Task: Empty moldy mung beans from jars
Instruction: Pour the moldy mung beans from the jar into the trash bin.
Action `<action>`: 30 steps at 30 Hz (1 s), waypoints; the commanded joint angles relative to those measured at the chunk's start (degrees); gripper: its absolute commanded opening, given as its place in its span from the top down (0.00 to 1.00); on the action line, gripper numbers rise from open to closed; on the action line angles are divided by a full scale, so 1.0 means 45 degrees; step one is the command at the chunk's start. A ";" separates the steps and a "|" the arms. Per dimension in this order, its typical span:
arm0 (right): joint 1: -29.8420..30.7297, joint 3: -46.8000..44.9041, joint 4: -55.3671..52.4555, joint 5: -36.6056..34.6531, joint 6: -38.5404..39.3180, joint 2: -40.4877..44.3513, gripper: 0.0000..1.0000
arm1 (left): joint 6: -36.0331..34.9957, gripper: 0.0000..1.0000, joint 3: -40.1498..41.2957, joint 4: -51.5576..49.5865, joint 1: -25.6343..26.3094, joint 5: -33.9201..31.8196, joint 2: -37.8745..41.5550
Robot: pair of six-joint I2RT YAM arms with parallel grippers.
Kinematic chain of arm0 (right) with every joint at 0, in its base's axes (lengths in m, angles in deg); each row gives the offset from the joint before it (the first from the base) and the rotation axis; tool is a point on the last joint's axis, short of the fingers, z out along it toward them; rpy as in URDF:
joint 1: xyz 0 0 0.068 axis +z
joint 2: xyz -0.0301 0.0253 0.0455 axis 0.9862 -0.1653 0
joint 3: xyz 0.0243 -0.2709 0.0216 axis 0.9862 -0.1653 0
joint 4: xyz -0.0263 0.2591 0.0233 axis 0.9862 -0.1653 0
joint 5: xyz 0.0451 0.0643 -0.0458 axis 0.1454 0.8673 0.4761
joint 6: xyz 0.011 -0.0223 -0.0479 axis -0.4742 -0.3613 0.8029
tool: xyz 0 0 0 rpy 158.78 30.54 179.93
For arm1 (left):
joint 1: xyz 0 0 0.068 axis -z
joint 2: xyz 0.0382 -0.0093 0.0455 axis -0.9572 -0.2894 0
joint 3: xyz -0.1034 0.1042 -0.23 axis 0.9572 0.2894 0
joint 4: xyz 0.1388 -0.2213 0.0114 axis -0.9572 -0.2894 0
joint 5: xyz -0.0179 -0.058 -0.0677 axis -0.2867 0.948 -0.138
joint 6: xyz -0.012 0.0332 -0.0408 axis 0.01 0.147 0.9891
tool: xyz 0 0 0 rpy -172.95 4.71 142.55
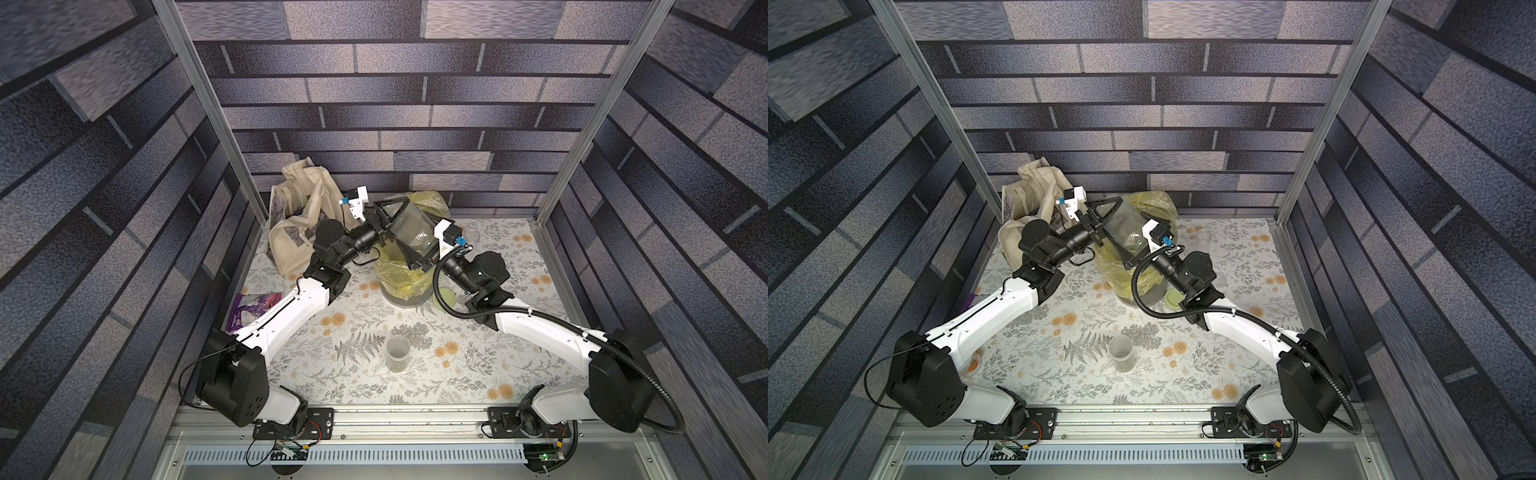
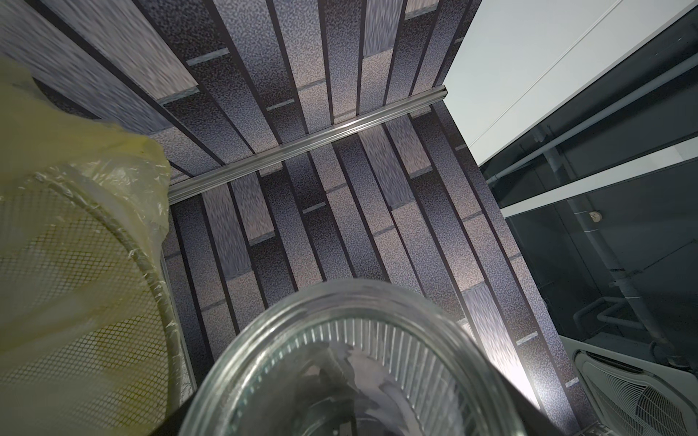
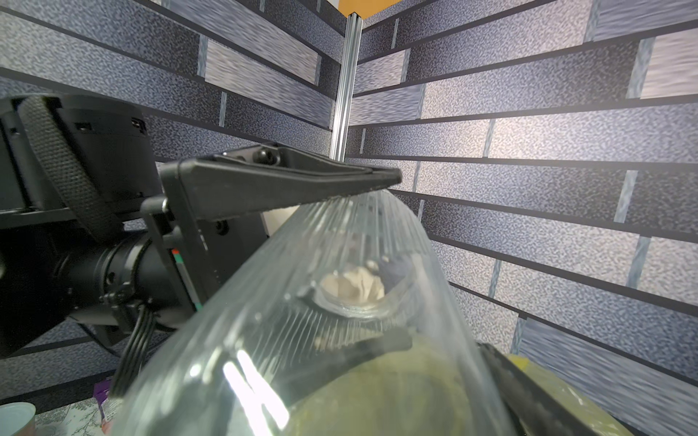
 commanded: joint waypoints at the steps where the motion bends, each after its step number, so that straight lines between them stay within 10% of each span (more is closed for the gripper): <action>1: 0.0084 0.0484 0.0398 -0.0045 -0.0142 -0.0083 0.00 | -0.0069 0.72 -0.0091 0.0531 0.0100 0.0124 0.0113; 7: 0.0082 0.0623 0.0206 0.0015 -0.0148 -0.0190 0.01 | 0.0093 0.72 0.0168 0.0580 0.0121 0.0036 0.0037; 15: 0.0084 0.0757 0.0076 0.0130 -0.0235 -0.0180 0.30 | 0.0417 0.70 0.0310 0.0744 0.0101 0.0034 -0.0099; 21: 0.0082 0.1035 -0.1268 -0.0204 -0.0250 0.0177 0.42 | 0.0256 0.45 0.0553 0.0290 0.0081 0.0003 -0.0089; 24: 0.0084 0.1167 -0.2271 -0.0781 -0.0155 0.0494 0.47 | 0.0083 0.03 0.0602 -0.0003 -0.0036 0.0106 0.0027; 30: 0.0084 0.1524 -0.4584 -0.1231 -0.0183 0.1339 0.49 | -0.0876 0.00 0.0761 -0.1547 -0.0715 0.0699 0.0951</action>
